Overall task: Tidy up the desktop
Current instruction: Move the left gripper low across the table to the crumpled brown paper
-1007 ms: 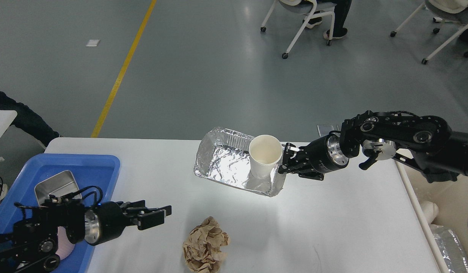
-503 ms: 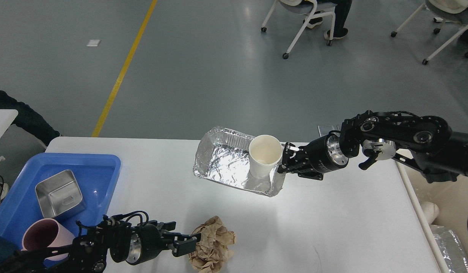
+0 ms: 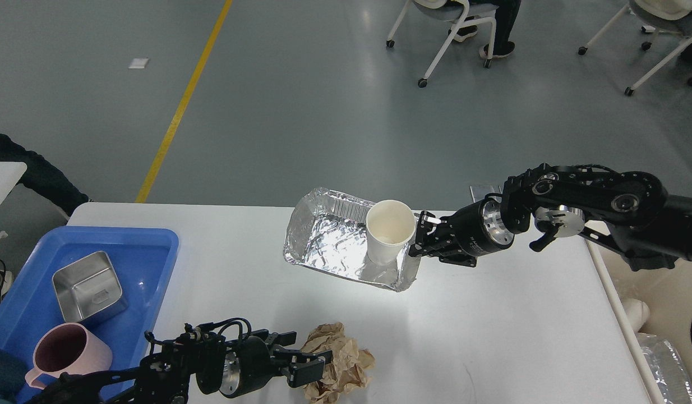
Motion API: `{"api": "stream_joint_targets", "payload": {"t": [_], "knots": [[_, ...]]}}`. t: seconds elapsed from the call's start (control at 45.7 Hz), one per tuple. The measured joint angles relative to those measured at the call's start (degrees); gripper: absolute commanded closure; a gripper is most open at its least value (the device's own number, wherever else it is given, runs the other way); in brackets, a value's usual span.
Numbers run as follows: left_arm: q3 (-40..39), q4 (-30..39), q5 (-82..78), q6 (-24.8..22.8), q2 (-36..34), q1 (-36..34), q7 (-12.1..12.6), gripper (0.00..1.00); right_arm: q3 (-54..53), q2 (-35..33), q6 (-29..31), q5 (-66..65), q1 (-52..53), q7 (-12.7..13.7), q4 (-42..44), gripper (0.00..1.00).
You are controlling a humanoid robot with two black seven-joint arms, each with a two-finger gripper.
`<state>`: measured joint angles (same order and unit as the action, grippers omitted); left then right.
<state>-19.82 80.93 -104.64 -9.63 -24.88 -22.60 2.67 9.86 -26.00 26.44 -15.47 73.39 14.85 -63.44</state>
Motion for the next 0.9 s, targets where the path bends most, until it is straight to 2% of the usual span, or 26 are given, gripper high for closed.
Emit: {"api": "stream_joint_targets", "payload": {"t": [0.088,0.241,0.328,0.481,0.744,0.897], "knots": [[0.0,0.0,0.0,0.0,0.4,0.5,-0.1,0.12,0.0,0.0,0.0,0.0,0.1,0.0,0.0,1.00],[0.2,-0.9,-0.1,0.1,2.1,1.3,-0.1,0.41,0.0,0.1,0.0,0.0,0.4,0.0,0.0,1.00],[0.4,-1.0,-0.3,-0.1,2.6,2.0,0.1,0.67,0.0,0.0,0.0,0.0,0.4,0.0,-0.3,1.00],[2.5,-1.4,-0.4,-0.5,2.7,2.3,0.5,0.98,0.0,-0.2,-0.1,0.0,0.5,0.0,-0.5,1.00],[2.6,-0.6,-0.1,-1.5,3.1,2.4,0.1,1.00,0.1,-0.2,-0.1,0.0,0.6,0.0,-0.5,1.00],[0.8,4.7,1.0,-4.6,0.9,2.3,-1.2,1.00,0.1,-0.2,-0.1,0.0,0.7,0.0,-0.4,1.00]]}}
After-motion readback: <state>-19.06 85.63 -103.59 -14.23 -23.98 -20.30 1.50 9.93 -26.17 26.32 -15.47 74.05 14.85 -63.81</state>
